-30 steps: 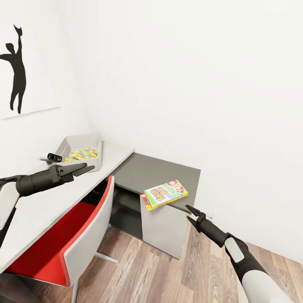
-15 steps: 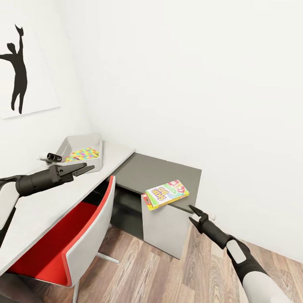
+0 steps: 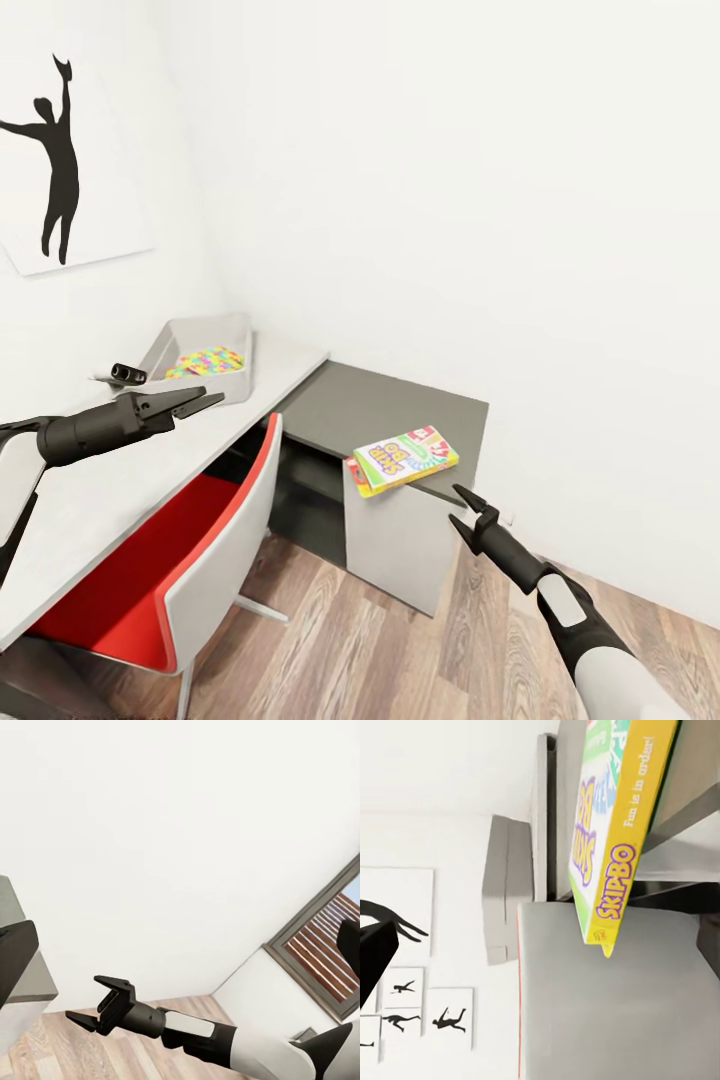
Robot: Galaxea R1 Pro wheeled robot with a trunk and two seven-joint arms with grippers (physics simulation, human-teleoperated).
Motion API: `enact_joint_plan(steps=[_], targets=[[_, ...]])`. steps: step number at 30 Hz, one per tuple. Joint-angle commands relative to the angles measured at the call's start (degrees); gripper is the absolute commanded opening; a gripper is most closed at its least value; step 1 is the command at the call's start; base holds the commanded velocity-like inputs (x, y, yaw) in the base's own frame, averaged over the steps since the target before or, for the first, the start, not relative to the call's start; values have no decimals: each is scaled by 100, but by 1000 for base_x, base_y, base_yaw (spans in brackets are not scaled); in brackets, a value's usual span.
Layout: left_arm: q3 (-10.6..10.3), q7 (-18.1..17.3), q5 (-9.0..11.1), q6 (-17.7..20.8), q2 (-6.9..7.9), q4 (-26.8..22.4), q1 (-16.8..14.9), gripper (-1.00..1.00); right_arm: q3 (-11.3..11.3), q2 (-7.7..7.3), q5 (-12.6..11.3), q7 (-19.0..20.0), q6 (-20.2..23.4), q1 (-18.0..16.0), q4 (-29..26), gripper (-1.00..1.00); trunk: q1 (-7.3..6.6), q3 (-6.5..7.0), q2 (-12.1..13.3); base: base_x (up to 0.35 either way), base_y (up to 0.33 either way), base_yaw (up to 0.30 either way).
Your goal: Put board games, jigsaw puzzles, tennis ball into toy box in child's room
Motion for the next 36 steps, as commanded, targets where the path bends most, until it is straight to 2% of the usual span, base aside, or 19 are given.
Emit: enact_joint_plan(steps=[1,20,24,29,31,35,36], targets=[[1,-21,-6,21,1,2,-5,100,-17,-2,-20,8,38,-4,2,100,23,-24,-45,0,0,84],[90,-21,-5,21,11,2,-59,100,-31,-6,-31,19,15,-4,90,100,440,-365,-807,0,0,84],[132,-21,27,21,143,2,-282,100,-31,-6,-31,20,5,-4,90,100,528,-437,-968,0,0,75],[102,-21,45,21,220,3,-818,100,-31,-6,-27,35,-10,-4,91,100,638,-527,-1168,0,0,72],[-12,-20,28,21,235,10,-979,100,-31,-6,-29,37,-13,-4,91,100,682,-563,-1248,0,0,69],[-461,-16,26,21,231,11,-1039,100,-32,-6,-31,39,-14,-4,91,100,769,-634,-1409,0,0,68],[-502,-15,28,21,231,11,-1041,100,-34,-6,-31,40,-14,-4,91,100,791,-652,-1449,0,0,67]])
